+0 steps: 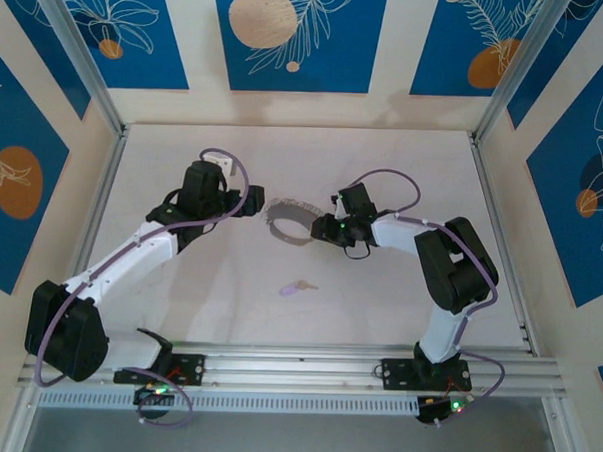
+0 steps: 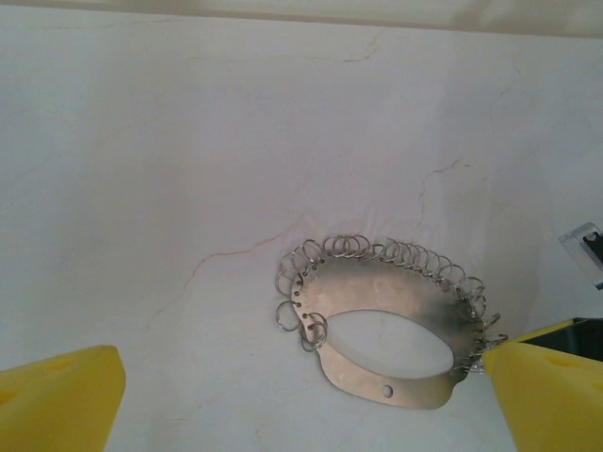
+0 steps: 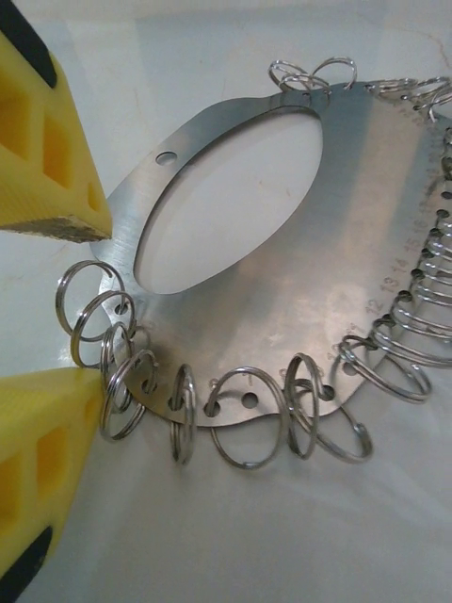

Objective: Put the keys on the keyring

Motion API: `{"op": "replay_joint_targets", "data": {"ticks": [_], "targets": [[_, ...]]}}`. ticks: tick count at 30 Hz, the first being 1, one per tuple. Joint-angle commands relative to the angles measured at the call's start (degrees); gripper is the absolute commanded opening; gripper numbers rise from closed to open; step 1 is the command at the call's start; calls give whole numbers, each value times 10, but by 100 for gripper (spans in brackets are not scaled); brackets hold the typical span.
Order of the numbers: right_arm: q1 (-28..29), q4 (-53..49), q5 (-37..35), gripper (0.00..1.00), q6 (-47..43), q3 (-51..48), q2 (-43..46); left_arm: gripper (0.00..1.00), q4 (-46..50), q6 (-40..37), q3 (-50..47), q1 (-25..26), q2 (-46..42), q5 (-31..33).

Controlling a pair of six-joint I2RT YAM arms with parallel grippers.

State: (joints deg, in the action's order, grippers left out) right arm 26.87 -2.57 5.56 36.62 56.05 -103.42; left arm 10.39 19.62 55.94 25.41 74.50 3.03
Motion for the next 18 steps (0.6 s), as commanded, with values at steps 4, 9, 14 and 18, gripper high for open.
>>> {"op": "replay_joint_targets", "data": {"ticks": [4, 9, 14, 18], "targets": [[4, -12, 15, 40, -16, 15, -2, 100, 4, 9, 13, -1, 6, -13], [9, -15, -6, 41, -14, -10, 30, 100, 6, 10, 15, -1, 8, -20], [27, -42, -27, 42, -53, -13, 54, 100, 12, 13, 17, -1, 11, -28], [45, -77, -55, 41, -130, 7, 51, 100, 24, 25, 29, -1, 20, -33]]}}
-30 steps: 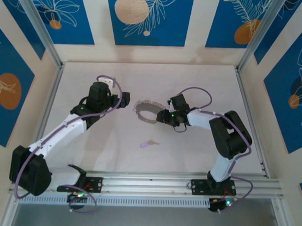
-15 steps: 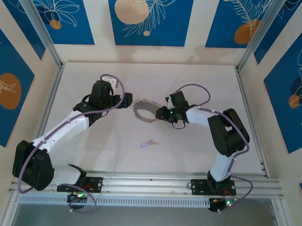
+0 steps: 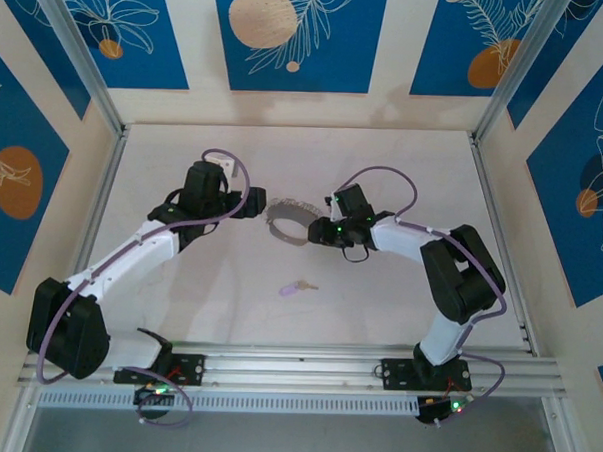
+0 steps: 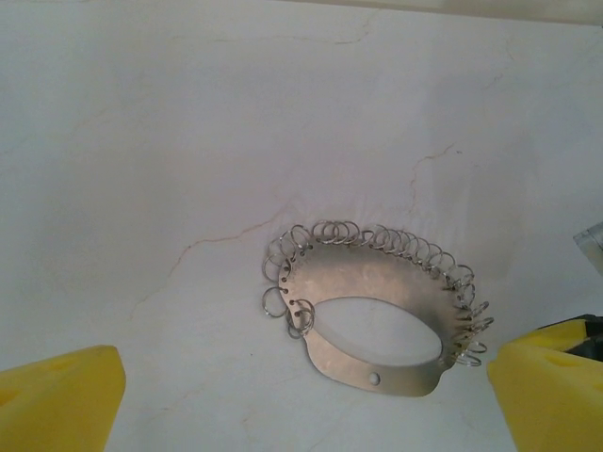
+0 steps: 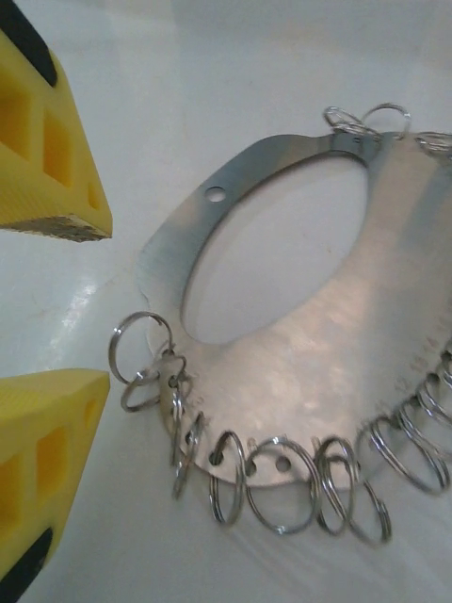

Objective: Put the keys on the keyring

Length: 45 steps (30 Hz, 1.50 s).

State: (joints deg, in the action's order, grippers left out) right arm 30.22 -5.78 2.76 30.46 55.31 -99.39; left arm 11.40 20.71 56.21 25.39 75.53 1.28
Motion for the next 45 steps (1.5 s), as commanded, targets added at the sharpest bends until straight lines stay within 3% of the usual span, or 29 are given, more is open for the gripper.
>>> {"op": "replay_joint_targets", "data": {"ticks": [1, 9, 28, 32, 39, 45], "targets": [[15, -53, -35, 41, -86, 19, 10, 100, 19, 16, 30, -1, 14, -17], [23, -80, -59, 40, -181, 60, -12, 100, 42, 21, 46, -1, 31, -37], [50, -93, -114, 35, -260, 94, -54, 100, 26, 13, 51, -1, 42, -73], [42, -92, -105, 35, -236, 89, -37, 100, 29, -4, 52, -1, 48, -86], [-2, -107, -78, 37, -129, 43, 58, 100, 79, -100, 84, 7, 107, -139], [-31, -129, -80, 50, -46, -23, 154, 97, 168, -197, 152, 54, 184, -124]]}}
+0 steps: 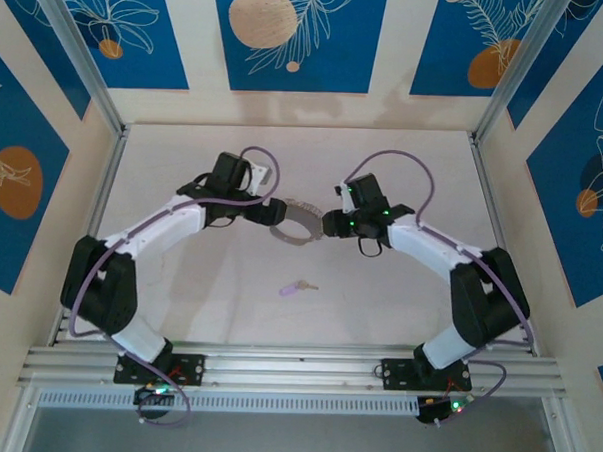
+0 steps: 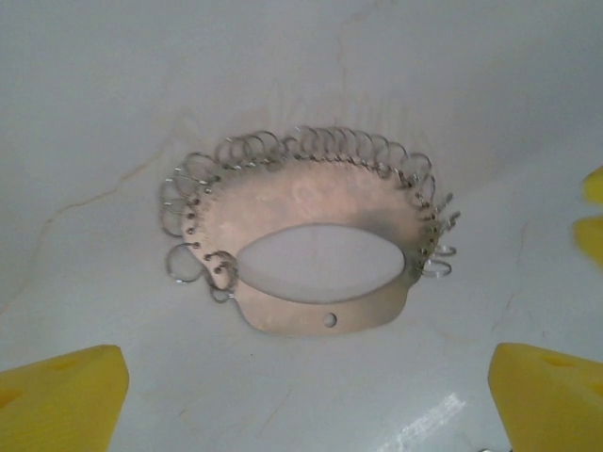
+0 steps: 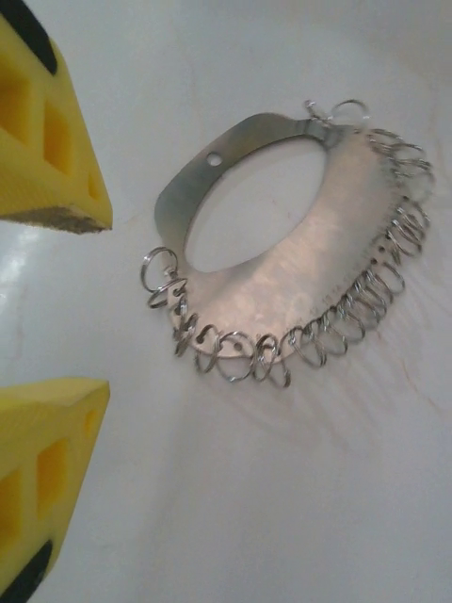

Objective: Put the keys on the keyring

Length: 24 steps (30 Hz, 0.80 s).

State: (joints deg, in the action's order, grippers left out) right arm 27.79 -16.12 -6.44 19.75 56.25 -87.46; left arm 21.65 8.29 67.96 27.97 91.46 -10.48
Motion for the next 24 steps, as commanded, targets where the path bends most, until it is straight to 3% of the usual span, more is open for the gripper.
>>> {"op": "replay_joint_targets", "data": {"ticks": [1, 8, 13, 16, 20, 24], "targets": [[-10, -26, 13, 53, 72, -45, 50, 97, 81, -87, 47, 38, 36, 3], [-49, -27, 38, 74, 139, -146, 163, 100, 144, -159, 131, 115, 105, 91], [-60, -71, 12, 99, 156, -181, 245, 100, 114, -157, 156, 129, 112, 184], [-64, -94, -10, 99, 157, -198, 299, 100, 119, -175, 183, 129, 125, 221], [-66, -117, -53, 99, 170, -217, 362, 100, 148, -223, 218, 129, 160, 197], [-78, -125, -35, 99, 176, -229, 393, 100, 173, -228, 255, 129, 197, 177]]}}
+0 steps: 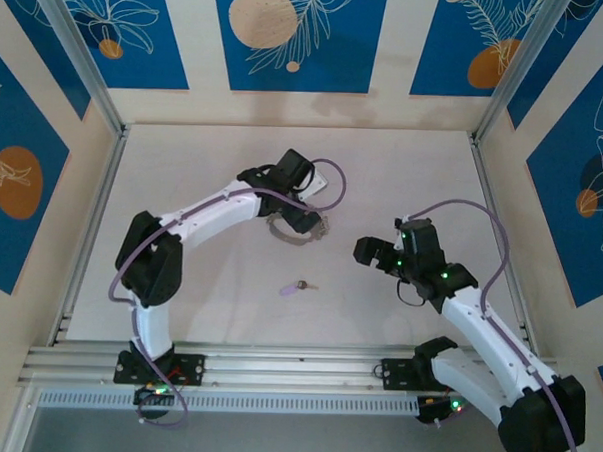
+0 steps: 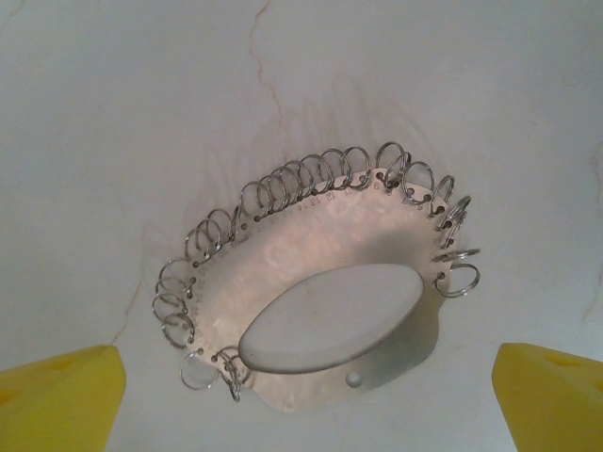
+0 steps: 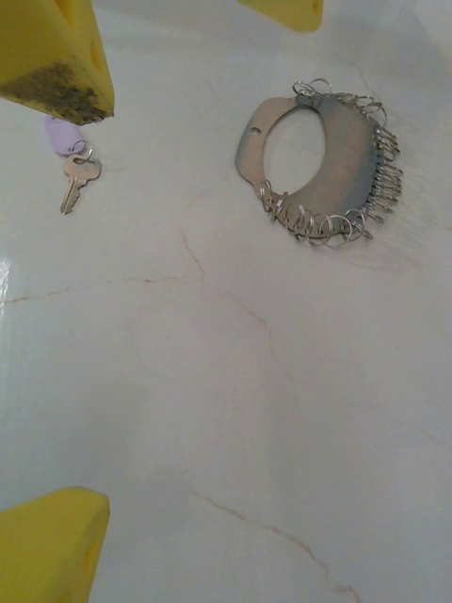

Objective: Put the keys on the keyring

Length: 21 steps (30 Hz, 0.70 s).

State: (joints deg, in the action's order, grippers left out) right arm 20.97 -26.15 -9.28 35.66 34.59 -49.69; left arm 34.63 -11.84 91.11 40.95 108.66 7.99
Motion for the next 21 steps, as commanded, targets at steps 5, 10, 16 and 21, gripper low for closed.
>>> {"op": "replay_joint_targets", "data": {"ticks": [5, 10, 16, 21], "targets": [[-15, -21, 30, 99, -1, -5, -12, 90, 65, -39, 39, 0, 38, -72], [-22, 5, 69, 99, -4, -9, -44, 77, 94, -64, 50, 0, 51, -132], [-41, 49, 122, 96, 10, -20, -80, 55, 108, -102, 48, -1, 69, -185], [-51, 70, 136, 95, 17, -18, -100, 43, 73, -123, 15, 0, 67, -204]]}}
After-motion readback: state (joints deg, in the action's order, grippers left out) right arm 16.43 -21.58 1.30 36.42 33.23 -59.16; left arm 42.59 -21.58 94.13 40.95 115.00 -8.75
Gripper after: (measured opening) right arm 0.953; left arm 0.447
